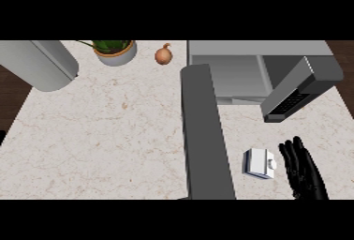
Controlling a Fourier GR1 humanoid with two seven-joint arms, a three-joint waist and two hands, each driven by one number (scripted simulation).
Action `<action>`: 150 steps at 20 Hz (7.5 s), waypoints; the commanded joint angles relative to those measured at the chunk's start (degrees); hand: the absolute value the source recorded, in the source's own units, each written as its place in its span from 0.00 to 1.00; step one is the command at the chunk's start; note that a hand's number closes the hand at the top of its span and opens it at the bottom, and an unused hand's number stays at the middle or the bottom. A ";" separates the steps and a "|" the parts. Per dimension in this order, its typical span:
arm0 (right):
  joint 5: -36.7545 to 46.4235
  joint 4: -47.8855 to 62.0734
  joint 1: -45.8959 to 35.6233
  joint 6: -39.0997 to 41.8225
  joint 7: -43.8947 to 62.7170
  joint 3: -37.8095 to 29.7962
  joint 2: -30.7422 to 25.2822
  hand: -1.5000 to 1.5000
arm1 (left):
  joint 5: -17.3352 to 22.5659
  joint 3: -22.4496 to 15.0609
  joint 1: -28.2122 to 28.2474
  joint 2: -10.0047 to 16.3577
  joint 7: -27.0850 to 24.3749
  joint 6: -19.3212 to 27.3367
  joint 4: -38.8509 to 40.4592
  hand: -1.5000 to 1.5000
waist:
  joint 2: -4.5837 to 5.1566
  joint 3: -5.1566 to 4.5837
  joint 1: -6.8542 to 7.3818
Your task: Pick up the milk, place it into the microwave and close the microwave
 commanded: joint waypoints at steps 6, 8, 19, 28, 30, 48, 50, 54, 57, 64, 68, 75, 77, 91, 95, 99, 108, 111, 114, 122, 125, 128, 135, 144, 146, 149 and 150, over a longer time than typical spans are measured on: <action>-5.91 12.70 -5.39 0.81 -5.44 -7.62 -1.05 0.00 | 1.73 1.04 7.74 -2.89 -1.76 -5.04 -4.63 0.00 | 0.08 0.00 0.39; -10.10 11.64 -1.46 1.61 -8.73 -10.38 -2.57 0.00 | 1.98 2.81 2.14 -0.87 3.37 -1.81 -4.70 0.00 | 0.11 0.02 -0.10; -14.25 28.92 -2.45 0.80 -20.81 -19.12 -2.15 0.00 | 1.87 3.49 6.77 -4.42 -1.37 -7.70 -3.23 0.00 | 0.09 0.01 -0.07; -16.64 49.96 -10.35 3.19 -31.81 -25.87 -2.91 0.00 | 8.55 10.51 5.09 -1.69 2.91 -9.32 -4.92 0.00 | 0.16 0.03 0.10; -14.55 53.73 -13.14 2.13 -32.59 -24.21 -1.29 0.00 | 6.04 9.50 6.93 -4.40 0.40 -11.19 -4.36 0.00 | 0.13 0.01 0.25; -12.87 80.36 -24.97 1.79 -47.88 -29.92 -2.87 0.00 | 7.01 12.11 7.21 -4.51 -0.53 -14.21 -2.49 0.00 | 0.15 0.01 0.23; -14.30 88.04 -29.14 3.12 -52.57 -32.40 -3.55 0.00 | 8.50 11.29 9.39 -4.52 0.78 -14.54 -4.90 0.00 | 0.15 0.02 0.41; -15.00 96.61 -32.62 7.49 -57.02 -34.11 -6.47 1.00 | 10.60 13.77 11.47 -4.52 -2.95 -18.60 -2.51 0.00 | 0.16 0.04 0.76; -12.00 100.71 -36.55 5.86 -61.34 -32.62 -6.04 1.00 | 8.15 13.61 4.98 -4.47 2.65 -13.30 -4.01 0.00 | 0.31 0.09 0.57; -11.60 98.78 -34.95 1.27 -68.18 -32.27 -0.63 1.00 | 11.29 13.89 7.68 -4.55 3.90 -13.57 -7.33 0.00 | 0.18 0.06 0.48; -12.82 98.55 -38.26 6.62 -65.68 -32.74 -3.68 1.00 | 14.76 17.64 9.18 -2.18 1.01 -17.53 -2.58 0.00 | 0.17 0.04 0.69; -13.64 104.87 -47.32 14.01 -63.26 -33.67 -7.81 1.00 | 15.31 18.15 7.97 -2.55 0.95 -16.72 -2.36 0.00 | 0.26 0.06 0.93; -14.09 101.06 -45.34 17.54 -61.75 -32.44 -8.42 1.00 | 12.54 14.81 10.42 -4.47 1.39 -16.95 -4.73 0.00 | 0.03 -0.01 0.37; -13.47 76.77 -46.20 6.93 -39.12 -27.37 -1.12 1.00 | 13.96 18.29 10.39 -4.53 -1.46 -20.27 -0.24 0.00 | 0.02 -0.04 0.26; -12.16 75.90 -49.79 4.53 -35.49 -27.23 -1.21 1.00 | 15.71 19.38 9.42 -4.50 2.25 -19.04 -2.59 0.00 | 0.07 -0.01 0.29; -7.56 78.04 -54.30 -2.39 -31.81 -26.04 -0.07 1.00 | 15.03 20.58 10.01 -4.49 1.09 -19.87 -1.97 0.00 | 0.08 -0.02 0.56; -0.78 104.39 -75.49 -12.11 -30.74 -30.18 -2.58 1.00 | 14.84 19.76 5.27 -2.28 2.05 -20.04 1.76 0.00 | 1.13 0.06 3.00; -0.31 110.06 -75.72 -14.39 -35.66 -31.91 -3.69 1.00 | 13.43 20.58 5.53 -2.54 -0.42 -22.16 3.62 0.00 | 1.12 0.07 2.91; -0.77 113.52 -80.25 -15.41 -34.40 -33.94 -6.31 1.00 | 12.43 19.37 2.56 -2.18 1.12 -19.92 3.60 0.00 | 1.84 0.13 3.79; 1.53 117.33 -83.75 -28.43 -35.63 -34.85 -7.84 1.00 | 11.79 19.18 2.45 -2.81 -0.67 -21.48 4.67 0.00 | 2.59 0.13 5.59; 3.27 119.05 -83.71 -28.50 -37.54 -33.84 -10.81 1.00 | 13.31 19.43 0.69 -0.37 0.80 -21.42 5.56 0.00 | 3.22 0.20 6.07; 3.39 120.08 -83.04 -30.42 -39.13 -34.30 -11.62 1.00 | 13.38 19.83 0.46 0.10 0.76 -21.63 6.66 0.00 | 3.37 0.23 6.50; 6.77 125.50 -84.12 -39.29 -32.15 -32.68 -14.52 0.00 | 11.79 17.57 -1.97 -0.46 1.53 -20.67 6.55 0.00 | 4.16 0.23 7.59; 8.40 125.60 -83.75 -39.78 -32.24 -31.19 -12.44 0.00 | 7.87 18.22 -1.86 0.01 -0.71 -21.83 8.76 0.00 | 4.03 0.37 8.75; 8.40 125.25 -85.03 -36.46 -33.11 -31.21 -14.35 0.00 | 7.35 16.18 -1.93 -0.61 -0.30 -22.70 9.07 0.00 | 4.14 0.38 8.33; 7.66 124.36 -85.60 -33.94 -35.25 -31.84 -13.14 0.00 | 7.35 15.70 -3.19 1.15 -0.68 -24.55 11.27 0.00 | 4.16 0.35 7.95; 7.39 124.51 -83.70 -34.79 -36.51 -32.10 -11.77 0.00 | 7.11 15.40 -2.67 0.85 -0.26 -24.41 10.29 0.00 | 4.22 0.45 8.19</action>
